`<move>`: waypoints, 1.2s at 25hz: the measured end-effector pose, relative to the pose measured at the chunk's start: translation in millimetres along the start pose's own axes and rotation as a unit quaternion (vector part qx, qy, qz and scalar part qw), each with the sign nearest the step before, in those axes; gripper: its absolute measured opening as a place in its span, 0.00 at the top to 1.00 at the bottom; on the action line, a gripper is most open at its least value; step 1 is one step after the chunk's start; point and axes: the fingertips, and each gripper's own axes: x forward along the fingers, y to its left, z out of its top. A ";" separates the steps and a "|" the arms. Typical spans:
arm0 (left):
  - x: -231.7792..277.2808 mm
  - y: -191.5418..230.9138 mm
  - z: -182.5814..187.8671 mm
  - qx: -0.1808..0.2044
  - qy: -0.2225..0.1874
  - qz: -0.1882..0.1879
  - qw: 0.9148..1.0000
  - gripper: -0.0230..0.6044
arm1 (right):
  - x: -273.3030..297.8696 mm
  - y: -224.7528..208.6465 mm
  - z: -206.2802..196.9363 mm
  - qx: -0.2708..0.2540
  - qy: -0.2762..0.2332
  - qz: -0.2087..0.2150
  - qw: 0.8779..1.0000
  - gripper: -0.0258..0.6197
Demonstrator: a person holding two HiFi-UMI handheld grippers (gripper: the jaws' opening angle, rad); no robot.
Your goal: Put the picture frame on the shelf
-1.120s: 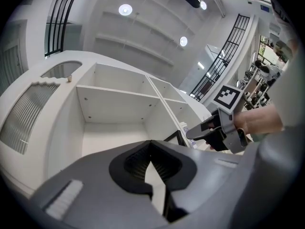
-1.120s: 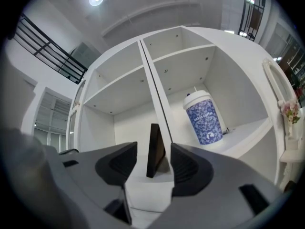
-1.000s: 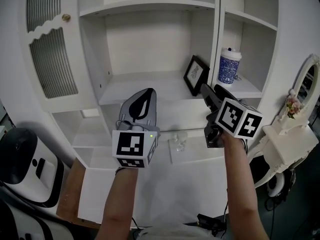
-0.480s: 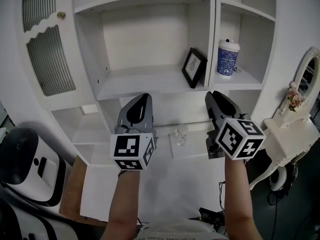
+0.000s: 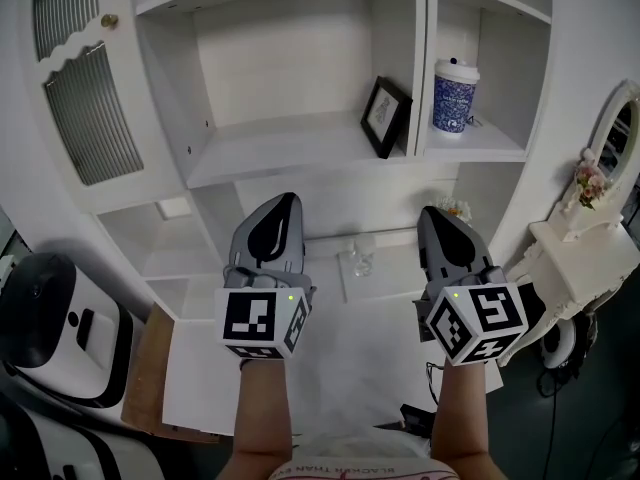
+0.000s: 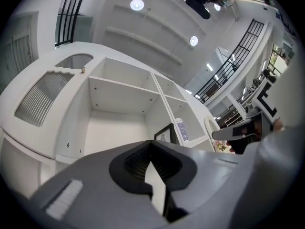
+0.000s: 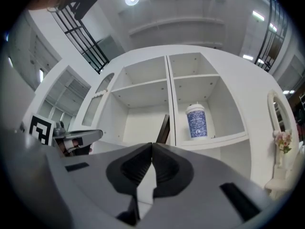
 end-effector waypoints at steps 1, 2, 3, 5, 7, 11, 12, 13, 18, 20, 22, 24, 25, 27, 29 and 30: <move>-2.8 -1.8 -0.1 0.002 0.000 -0.002 1.000 0.95 | -3.9 -0.1 0.2 0.003 -0.003 0.000 1.000 0.95; -5.4 -2.8 0.0 0.001 -0.001 -0.003 1.000 0.95 | -7.0 -0.3 0.1 0.003 -0.005 0.001 1.000 0.95; -7.4 -2.9 0.2 -0.001 -0.003 -0.004 1.000 0.95 | -9.2 -0.5 -0.1 0.002 -0.006 0.001 1.000 0.95; -9.5 -0.5 0.7 -0.007 -0.005 0.000 1.000 0.95 | -11.4 -0.7 -1.0 -0.006 -0.007 -0.003 1.000 0.95; -10.8 1.6 -0.1 -0.009 -0.005 0.004 1.000 0.95 | -13.5 1.0 -2.6 -0.014 -0.010 -0.009 1.000 0.95; -13.7 1.7 -2.9 -0.016 -0.003 0.006 1.000 0.95 | -17.1 4.6 -4.8 -0.024 -0.009 -0.022 0.999 0.95; -13.5 1.6 -3.4 -0.016 -0.003 0.005 1.000 0.95 | -16.9 4.9 -4.3 -0.027 -0.008 -0.023 0.999 0.95; -13.2 1.4 -3.8 -0.015 -0.002 0.004 1.000 0.95 | -16.5 4.9 -3.3 -0.030 -0.007 -0.024 0.999 0.95; -13.0 2.5 -1.3 -0.013 -0.004 0.005 1.000 0.95 | -16.4 3.2 2.1 -0.043 -0.009 -0.026 0.999 0.95; -12.8 3.8 0.6 -0.013 -0.005 0.007 1.000 0.95 | -16.2 2.6 4.0 -0.046 -0.010 -0.027 0.999 0.95; -12.6 4.5 1.2 -0.011 -0.006 0.006 1.000 0.95 | -16.0 3.1 5.4 -0.047 -0.011 -0.027 0.998 0.95; -12.7 4.8 1.1 -0.010 -0.007 0.005 1.000 0.95 | -15.9 4.6 6.1 -0.053 -0.010 -0.027 0.998 0.95; -12.8 4.9 1.0 -0.010 -0.007 0.004 1.000 0.95 | -15.8 5.4 6.5 -0.058 -0.009 -0.028 0.998 0.95; -12.9 5.5 1.7 -0.008 -0.007 0.004 1.000 0.95 | -15.2 6.6 8.0 -0.069 -0.007 -0.030 0.997 0.95; -12.8 6.1 3.8 -0.007 -0.008 0.005 1.000 0.95 | -14.5 7.1 10.4 -0.076 -0.008 -0.031 0.997 0.95; -12.7 6.3 4.9 -0.006 -0.009 0.005 1.000 0.95 | -14.3 7.2 11.5 -0.078 -0.009 -0.032 0.996 0.95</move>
